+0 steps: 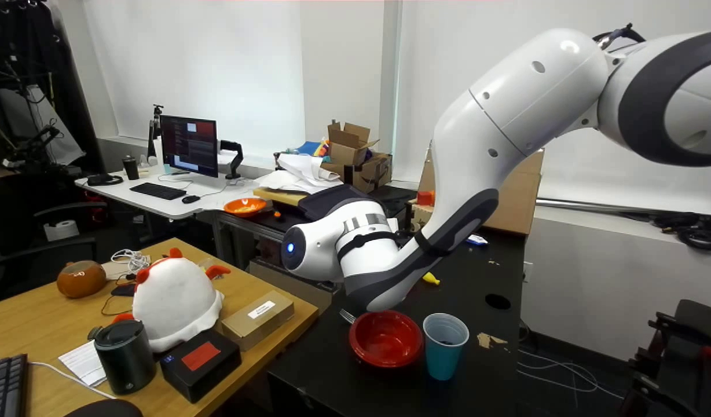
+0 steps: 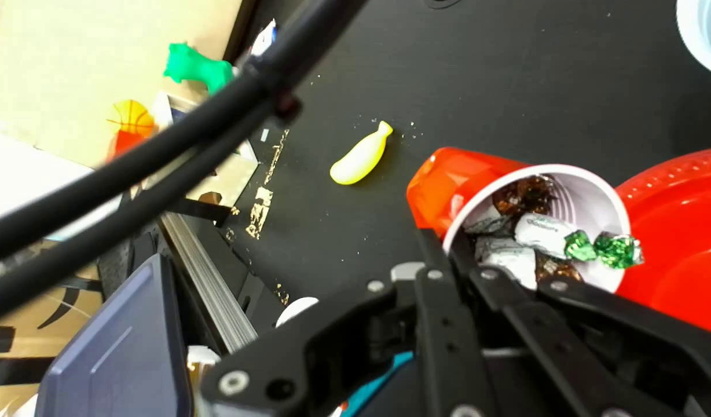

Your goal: Pour the contents in the red cup into the red bowl

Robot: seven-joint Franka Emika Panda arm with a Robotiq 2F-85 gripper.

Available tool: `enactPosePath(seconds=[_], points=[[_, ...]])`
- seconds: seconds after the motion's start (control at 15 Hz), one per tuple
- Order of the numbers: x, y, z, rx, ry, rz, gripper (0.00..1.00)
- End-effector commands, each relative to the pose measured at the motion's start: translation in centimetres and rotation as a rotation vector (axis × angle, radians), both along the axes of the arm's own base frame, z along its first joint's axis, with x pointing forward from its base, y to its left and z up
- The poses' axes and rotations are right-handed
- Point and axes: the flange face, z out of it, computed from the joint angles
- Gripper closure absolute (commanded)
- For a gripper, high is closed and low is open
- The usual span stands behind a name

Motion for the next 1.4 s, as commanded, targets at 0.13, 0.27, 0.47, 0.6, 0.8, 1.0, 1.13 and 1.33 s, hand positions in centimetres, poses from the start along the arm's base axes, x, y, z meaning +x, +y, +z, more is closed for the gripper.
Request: enactPosePath(seconds=[0.13,0.27,0.47,0.6,0.8,1.0,1.13,1.33], points=[[0.2,2.2,-0.9,-0.087,-0.024,0.029,0.99],[0.0,2.7,-1.1,-0.116,-0.035,0.043,0.99],[-0.4,3.3,-1.4,-0.162,-0.043,0.054,0.99],[-0.8,3.4,-1.4,-0.188,-0.042,0.054,0.99],[-1.6,3.9,-1.3,-0.221,-0.043,0.050,0.99],[-2.3,4.4,-1.3,-0.256,-0.045,0.051,0.99],[-2.8,4.7,-1.3,-0.275,-0.043,0.053,0.99],[-3.5,5.1,-1.5,-0.301,-0.039,0.056,0.99]])
